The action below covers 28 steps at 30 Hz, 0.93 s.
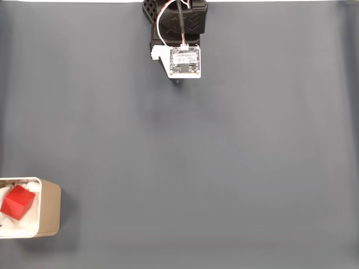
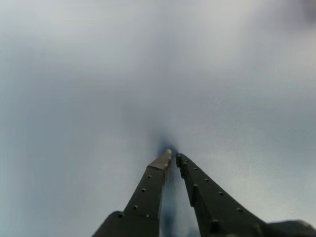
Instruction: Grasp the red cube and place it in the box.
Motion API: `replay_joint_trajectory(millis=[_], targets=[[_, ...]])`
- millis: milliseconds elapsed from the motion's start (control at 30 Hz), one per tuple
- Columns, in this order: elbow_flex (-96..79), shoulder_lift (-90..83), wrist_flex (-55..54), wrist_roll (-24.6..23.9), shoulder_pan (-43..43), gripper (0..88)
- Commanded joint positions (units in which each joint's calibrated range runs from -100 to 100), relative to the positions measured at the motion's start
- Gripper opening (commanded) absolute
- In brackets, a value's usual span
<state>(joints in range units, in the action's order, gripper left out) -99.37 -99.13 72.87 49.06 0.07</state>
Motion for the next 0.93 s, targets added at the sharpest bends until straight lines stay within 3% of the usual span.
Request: replay_joint_trajectory(millis=[0, 900], targets=[[-0.45, -0.78, 2.95, -0.73, 0.49, 0.0], [-0.45, -0.78, 3.03, 0.24, 0.42, 0.4]])
